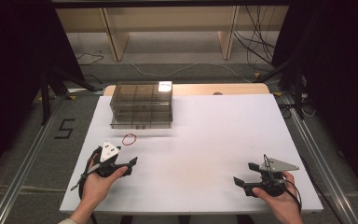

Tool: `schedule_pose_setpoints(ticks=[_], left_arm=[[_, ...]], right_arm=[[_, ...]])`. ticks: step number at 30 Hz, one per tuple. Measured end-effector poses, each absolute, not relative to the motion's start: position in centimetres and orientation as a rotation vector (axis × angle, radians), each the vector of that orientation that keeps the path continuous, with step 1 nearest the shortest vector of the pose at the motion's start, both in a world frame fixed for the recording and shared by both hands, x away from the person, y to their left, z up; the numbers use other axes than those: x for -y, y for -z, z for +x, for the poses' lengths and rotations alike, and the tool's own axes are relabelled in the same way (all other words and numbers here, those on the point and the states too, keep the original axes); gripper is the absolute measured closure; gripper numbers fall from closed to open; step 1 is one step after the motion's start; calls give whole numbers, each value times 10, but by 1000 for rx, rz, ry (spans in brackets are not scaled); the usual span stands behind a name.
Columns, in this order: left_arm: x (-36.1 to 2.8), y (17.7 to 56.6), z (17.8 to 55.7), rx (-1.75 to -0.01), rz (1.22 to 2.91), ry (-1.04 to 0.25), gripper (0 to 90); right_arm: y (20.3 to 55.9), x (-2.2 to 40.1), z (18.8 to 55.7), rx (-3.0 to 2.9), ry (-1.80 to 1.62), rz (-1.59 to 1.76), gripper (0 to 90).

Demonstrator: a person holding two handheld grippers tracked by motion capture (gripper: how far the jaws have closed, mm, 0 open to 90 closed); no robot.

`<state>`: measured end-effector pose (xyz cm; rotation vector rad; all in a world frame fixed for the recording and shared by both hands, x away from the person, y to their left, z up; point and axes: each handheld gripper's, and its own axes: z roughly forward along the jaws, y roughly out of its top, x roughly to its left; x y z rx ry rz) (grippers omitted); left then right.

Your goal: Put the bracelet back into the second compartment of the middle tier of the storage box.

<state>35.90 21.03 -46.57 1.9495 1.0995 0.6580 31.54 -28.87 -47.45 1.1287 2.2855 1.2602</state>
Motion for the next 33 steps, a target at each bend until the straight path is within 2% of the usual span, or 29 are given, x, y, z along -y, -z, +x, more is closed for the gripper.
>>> schedule_pose_setpoints(ticks=[5, 7, 8, 19, 33], left_arm=[[-212, 468, 379, -1139, 1952, -684, 274], [-212, 468, 387, -1152, 1949, -685, 296], [-212, 469, 391, -1158, 1949, -690, 335], [-218, 479, 433, -1265, 1959, -712, 434], [-224, 491, 455, -1324, 1939, -695, 516]], right_arm=[[475, 288, 316, -2287, -1263, 1126, 167], [475, 288, 316, -2288, -1262, 1126, 167], [475, 288, 315, -2290, -1260, 1131, 167], [475, 288, 316, -2288, -1259, 1133, 167], [475, 288, 316, -2289, -1257, 1132, 167]])
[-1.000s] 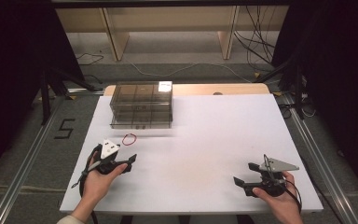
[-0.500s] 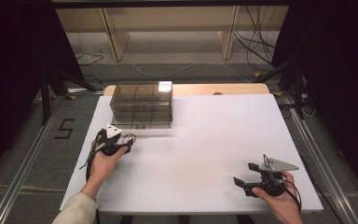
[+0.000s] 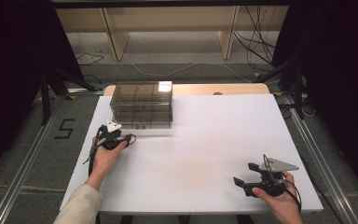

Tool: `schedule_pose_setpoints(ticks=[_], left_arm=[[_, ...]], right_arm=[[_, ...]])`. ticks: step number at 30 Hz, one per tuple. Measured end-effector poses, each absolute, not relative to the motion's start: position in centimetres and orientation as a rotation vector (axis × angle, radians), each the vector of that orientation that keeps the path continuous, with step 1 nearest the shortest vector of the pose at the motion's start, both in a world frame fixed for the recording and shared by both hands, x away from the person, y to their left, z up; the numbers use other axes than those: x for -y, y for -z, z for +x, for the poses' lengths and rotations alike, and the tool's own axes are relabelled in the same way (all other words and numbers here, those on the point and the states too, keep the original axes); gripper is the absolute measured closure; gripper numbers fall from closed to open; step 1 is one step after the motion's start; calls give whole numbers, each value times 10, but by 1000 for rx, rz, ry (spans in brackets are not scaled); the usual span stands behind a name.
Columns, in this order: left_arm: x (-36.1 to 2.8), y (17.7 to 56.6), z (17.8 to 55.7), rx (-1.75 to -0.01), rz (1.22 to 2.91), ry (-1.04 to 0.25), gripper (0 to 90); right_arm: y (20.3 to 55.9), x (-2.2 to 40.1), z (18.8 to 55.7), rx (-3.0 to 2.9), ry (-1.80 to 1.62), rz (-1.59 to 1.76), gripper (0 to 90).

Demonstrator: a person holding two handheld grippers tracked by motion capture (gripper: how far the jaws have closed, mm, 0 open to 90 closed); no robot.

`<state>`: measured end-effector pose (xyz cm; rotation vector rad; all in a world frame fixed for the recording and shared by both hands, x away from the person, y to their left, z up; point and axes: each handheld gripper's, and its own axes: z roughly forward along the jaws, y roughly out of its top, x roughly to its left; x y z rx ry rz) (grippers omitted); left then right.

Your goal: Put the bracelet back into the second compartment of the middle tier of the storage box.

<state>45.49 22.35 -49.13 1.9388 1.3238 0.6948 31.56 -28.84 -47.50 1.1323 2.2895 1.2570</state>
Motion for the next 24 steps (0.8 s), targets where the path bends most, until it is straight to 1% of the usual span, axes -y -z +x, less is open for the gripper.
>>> schedule_pose_setpoints(ticks=[19, 24], left_arm=[[-222, 500, 469, -1358, 1928, -633, 629], [-223, 501, 470, -1366, 1921, -629, 640]], right_arm=[[475, 289, 316, -2287, -1261, 1133, 167], [475, 289, 316, -2287, -1261, 1133, 167]])
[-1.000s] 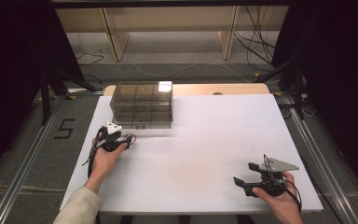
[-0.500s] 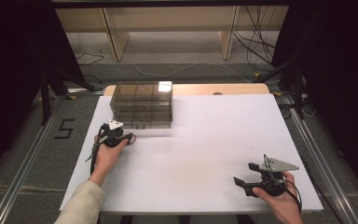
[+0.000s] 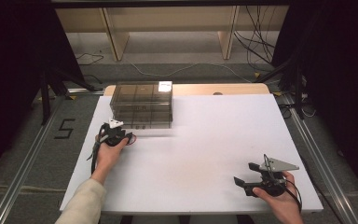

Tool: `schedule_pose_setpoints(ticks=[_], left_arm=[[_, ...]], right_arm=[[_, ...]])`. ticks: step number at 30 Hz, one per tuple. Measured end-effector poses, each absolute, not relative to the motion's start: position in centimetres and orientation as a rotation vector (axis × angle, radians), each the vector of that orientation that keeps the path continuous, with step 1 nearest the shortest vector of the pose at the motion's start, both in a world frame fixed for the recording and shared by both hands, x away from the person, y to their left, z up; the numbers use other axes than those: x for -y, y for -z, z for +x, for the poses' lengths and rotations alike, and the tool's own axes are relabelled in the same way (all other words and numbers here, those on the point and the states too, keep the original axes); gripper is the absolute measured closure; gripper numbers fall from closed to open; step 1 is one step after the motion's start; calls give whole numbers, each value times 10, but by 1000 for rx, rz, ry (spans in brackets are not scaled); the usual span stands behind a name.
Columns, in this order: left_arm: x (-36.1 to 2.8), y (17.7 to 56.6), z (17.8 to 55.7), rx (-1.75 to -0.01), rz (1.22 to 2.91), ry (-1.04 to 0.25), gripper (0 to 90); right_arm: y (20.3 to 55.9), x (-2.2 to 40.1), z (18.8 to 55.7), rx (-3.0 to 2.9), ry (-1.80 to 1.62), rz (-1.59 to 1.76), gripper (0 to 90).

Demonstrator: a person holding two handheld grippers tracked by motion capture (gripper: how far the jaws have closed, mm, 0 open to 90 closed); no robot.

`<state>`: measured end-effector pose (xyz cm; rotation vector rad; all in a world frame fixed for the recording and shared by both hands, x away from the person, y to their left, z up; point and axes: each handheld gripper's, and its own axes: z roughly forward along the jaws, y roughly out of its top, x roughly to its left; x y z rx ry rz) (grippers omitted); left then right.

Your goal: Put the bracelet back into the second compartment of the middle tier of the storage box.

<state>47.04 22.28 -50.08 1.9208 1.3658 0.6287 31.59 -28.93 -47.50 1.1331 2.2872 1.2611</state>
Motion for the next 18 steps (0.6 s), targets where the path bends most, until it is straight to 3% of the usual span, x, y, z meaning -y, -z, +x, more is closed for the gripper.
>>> schedule_pose_setpoints(ticks=[12, 18], left_arm=[[-224, 502, 472, -1377, 1904, -622, 664], [-224, 503, 472, -1375, 1898, -630, 762]], right_arm=[[475, 289, 316, -2289, -1260, 1132, 167], [475, 289, 316, -2288, -1261, 1133, 167]])
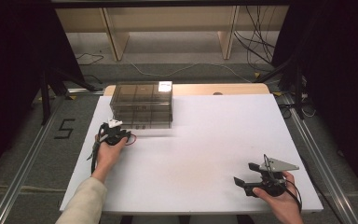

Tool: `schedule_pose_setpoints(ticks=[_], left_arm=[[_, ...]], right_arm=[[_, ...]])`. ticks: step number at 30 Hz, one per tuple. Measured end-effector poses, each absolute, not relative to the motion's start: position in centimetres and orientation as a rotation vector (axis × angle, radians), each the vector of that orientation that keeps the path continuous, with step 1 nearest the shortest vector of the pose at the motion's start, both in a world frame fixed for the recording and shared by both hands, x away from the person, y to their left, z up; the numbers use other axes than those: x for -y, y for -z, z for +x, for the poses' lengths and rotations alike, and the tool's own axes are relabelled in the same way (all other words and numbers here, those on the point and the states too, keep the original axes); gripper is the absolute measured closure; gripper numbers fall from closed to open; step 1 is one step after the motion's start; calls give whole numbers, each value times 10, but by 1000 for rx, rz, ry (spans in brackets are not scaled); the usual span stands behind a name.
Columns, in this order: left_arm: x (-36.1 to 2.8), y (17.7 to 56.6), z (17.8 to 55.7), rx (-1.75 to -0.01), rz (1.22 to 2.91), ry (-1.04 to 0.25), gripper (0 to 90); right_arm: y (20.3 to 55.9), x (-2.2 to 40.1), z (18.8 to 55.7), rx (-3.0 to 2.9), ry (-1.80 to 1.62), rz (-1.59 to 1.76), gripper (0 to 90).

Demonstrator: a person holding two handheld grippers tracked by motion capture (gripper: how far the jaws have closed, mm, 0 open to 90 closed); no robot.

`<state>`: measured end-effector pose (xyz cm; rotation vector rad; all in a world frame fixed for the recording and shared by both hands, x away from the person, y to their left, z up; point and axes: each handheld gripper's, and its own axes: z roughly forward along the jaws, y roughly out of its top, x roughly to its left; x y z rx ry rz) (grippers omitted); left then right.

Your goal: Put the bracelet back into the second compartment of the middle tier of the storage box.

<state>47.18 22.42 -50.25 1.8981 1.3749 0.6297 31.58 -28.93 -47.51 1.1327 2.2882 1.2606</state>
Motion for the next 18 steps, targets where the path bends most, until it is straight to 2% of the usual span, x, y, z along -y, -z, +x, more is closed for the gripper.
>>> schedule_pose_setpoints(ticks=[7, 18], left_arm=[[-221, 502, 470, -1369, 1907, -635, 854], [-220, 503, 469, -1342, 1921, -652, 875]], right_arm=[[475, 289, 316, -2289, -1260, 1133, 167], [475, 289, 316, -2290, -1259, 1134, 167]])
